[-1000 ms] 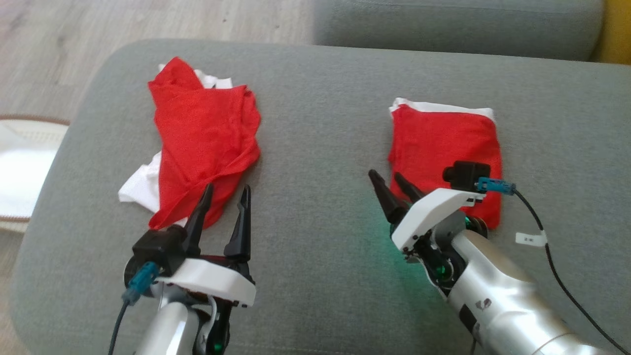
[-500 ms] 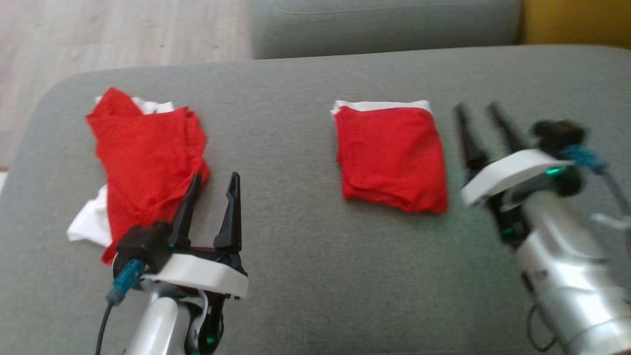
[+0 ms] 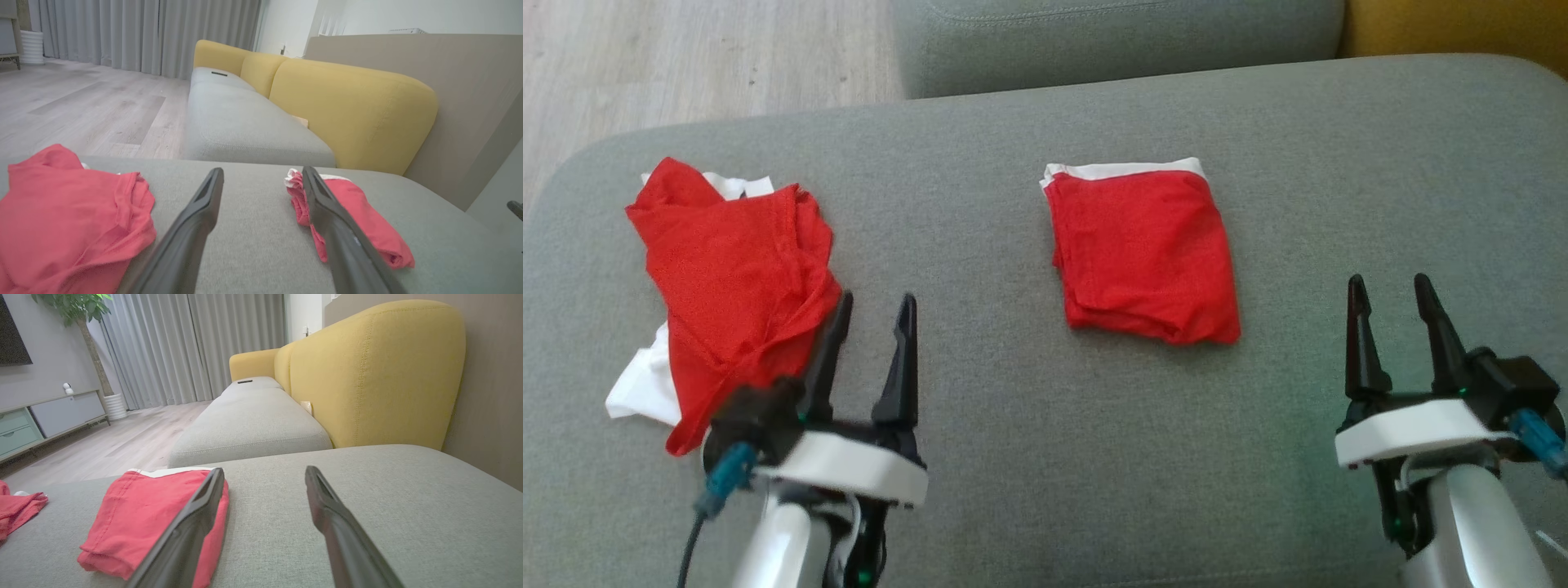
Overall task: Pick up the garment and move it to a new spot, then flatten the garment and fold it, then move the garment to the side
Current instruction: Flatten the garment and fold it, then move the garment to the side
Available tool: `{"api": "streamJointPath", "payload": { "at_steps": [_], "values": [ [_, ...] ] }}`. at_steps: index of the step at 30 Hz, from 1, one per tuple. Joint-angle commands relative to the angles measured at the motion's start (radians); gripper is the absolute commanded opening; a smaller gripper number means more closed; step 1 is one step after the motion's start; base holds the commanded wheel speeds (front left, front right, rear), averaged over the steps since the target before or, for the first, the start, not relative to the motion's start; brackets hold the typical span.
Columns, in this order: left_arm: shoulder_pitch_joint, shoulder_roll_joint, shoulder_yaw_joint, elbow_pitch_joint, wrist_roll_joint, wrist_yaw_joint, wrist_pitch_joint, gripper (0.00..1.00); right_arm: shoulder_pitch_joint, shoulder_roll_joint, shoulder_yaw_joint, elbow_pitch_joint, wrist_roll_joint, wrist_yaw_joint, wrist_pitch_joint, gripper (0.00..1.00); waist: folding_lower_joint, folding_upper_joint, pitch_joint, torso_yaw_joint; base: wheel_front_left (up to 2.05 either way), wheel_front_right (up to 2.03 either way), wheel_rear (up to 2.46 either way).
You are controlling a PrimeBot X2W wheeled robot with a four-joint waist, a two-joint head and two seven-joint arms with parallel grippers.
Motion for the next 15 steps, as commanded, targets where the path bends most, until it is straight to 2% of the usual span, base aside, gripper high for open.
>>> {"api": "streamJointPath", "payload": {
  "at_steps": [1, 6, 10, 15],
  "values": [
    [-0.008, 0.005, 0.030, -0.032, 0.008, -0.002, -0.008, 1.00, -0.015, 0.004, 0.028, -0.041, 0.006, -0.001, -0.011, 1.00, 0.0000, 0.0000, 0.002, 0.001, 0.00, 0.00, 0.00],
    [-0.012, 0.005, 0.028, -0.041, 0.009, -0.002, -0.008, 1.00, -0.011, 0.005, 0.023, -0.057, 0.021, -0.001, -0.011, 1.00, 0.0000, 0.0000, 0.026, 0.017, 0.00, 0.00, 0.00],
    [-0.039, 0.005, 0.023, -0.049, 0.007, -0.004, -0.008, 1.00, -0.050, 0.005, 0.029, -0.023, 0.013, -0.001, -0.009, 1.00, 0.0000, 0.0000, 0.071, 0.039, 0.00, 0.00, 0.00],
    [-0.071, 0.005, 0.003, -0.051, 0.001, -0.006, -0.008, 1.00, -0.166, 0.005, 0.033, 0.065, 0.038, -0.001, 0.078, 1.00, 0.0000, 0.0000, 0.137, 0.075, 0.00, 0.00, 0.00]
  ]
}}
